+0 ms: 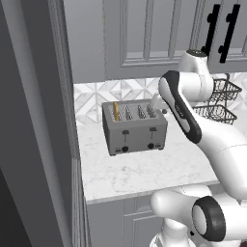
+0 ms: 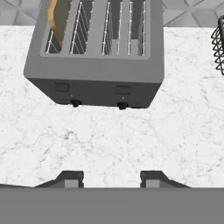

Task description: Start the toaster. Once the lever pops up, take the bread to the plate on the dining counter.

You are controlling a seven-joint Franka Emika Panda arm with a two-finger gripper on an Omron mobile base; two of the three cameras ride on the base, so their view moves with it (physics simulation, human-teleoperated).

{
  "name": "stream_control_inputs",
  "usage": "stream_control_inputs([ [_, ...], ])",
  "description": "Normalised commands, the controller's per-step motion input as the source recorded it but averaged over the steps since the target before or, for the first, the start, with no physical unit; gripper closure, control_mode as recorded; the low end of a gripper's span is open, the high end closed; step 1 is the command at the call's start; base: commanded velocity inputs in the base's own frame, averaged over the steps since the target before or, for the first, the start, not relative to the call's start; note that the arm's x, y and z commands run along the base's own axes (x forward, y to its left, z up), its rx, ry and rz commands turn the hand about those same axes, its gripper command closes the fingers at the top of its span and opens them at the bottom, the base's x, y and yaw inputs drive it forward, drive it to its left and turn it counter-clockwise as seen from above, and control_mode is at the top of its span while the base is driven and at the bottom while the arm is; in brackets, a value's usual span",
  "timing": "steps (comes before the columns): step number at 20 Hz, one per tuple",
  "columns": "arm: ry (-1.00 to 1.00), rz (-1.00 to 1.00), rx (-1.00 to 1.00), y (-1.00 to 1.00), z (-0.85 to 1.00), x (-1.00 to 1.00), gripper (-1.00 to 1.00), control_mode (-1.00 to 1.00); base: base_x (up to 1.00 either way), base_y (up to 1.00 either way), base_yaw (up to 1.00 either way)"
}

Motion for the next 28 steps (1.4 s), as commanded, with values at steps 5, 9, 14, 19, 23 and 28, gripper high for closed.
stream_control_inputs([
  [5, 0.00, -0.02, 0.00, 0.19, 0.00, 0.00, -1.00, -1.00, 0.00, 0.00, 0.00],
  [9, -0.06, 0.00, 0.00, 0.60, -0.07, 0.00, -1.00, -1.00, 0.00, 0.00, 0.00],
  [14, -0.13, 0.00, 0.00, 0.52, -0.20, 0.00, -1.00, -1.00, 0.00, 0.00, 0.00],
  [19, -0.21, 0.00, 0.00, 0.60, -0.30, 0.01, 1.00, -1.00, 0.00, 0.00, 0.00],
  [23, -0.14, 0.00, 0.00, 0.56, -0.24, 0.08, 1.00, -1.00, 0.00, 0.00, 0.00],
  [28, 0.00, 0.00, 0.00, 0.27, -0.07, 0.29, 1.00, -1.00, 0.00, 0.00, 0.00],
])
